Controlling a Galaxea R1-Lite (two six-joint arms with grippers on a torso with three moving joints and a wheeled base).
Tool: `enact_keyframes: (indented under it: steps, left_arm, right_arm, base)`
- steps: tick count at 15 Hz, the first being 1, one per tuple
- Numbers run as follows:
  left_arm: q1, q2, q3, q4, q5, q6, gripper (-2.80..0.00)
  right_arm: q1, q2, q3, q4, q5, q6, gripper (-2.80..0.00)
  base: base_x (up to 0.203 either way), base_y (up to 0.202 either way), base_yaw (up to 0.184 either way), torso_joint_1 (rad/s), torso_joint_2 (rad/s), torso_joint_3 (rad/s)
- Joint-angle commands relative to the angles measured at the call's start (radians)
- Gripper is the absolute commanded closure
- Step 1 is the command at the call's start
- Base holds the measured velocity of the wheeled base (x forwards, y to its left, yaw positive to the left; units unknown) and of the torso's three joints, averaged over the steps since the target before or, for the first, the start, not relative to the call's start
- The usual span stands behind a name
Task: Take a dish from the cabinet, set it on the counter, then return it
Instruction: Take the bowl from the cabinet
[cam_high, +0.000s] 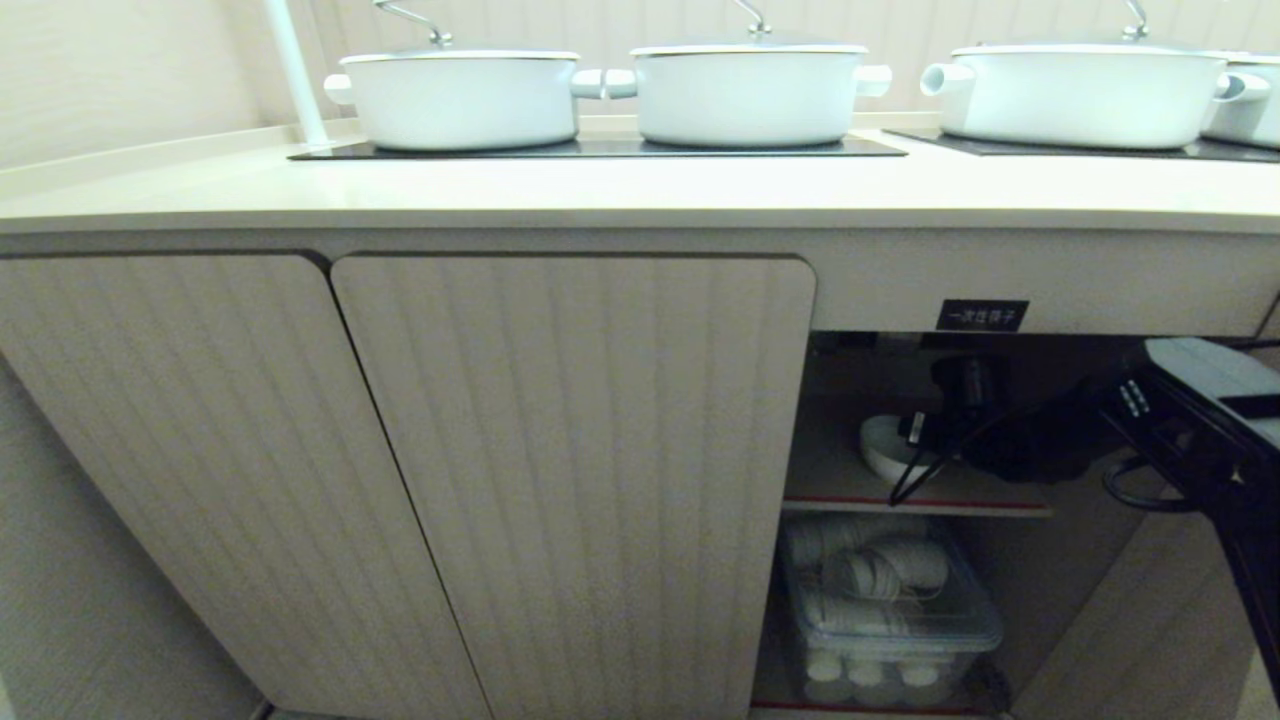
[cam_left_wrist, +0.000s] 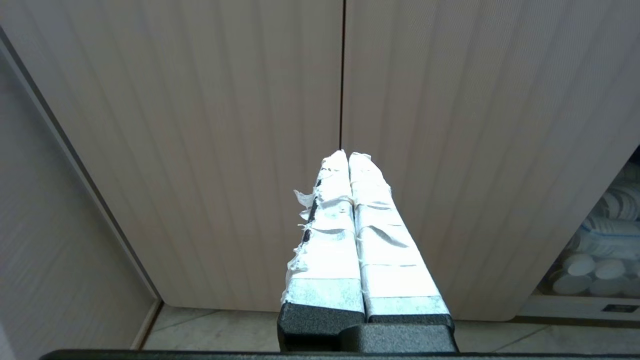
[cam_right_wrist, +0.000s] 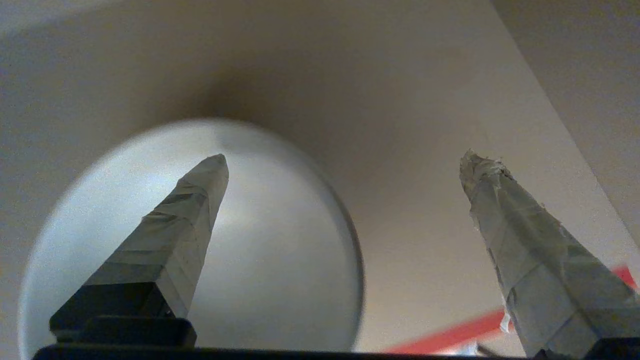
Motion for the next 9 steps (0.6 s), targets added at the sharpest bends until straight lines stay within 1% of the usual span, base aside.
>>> enact_keyframes:
  steps: [1, 6, 9]
  left_arm:
    - [0.000, 0.000, 0.000, -0.001, 0.000, 0.000, 0.00]
    - [0.000, 0.000, 0.000, -0.001, 0.000, 0.000, 0.00]
    - [0.001, 0.000, 0.000, -0.001, 0.000, 0.000, 0.00]
  right_arm:
    - [0.002, 0.019, -0.021, -0.001, -0.002, 0.001, -2.80]
    - [0.003, 0.036, -0.023, -0.002, -0.002, 0.000, -2.80]
    - [0.003, 0.051, -0.046, 0.004, -0.001, -0.007, -2.80]
  base:
    - [0.000, 0.000, 0.000, 0.000, 0.00, 0.000]
    - [0.000, 0.000, 0.000, 0.000, 0.00, 0.000]
    - [0.000, 0.000, 0.000, 0.000, 0.00, 0.000]
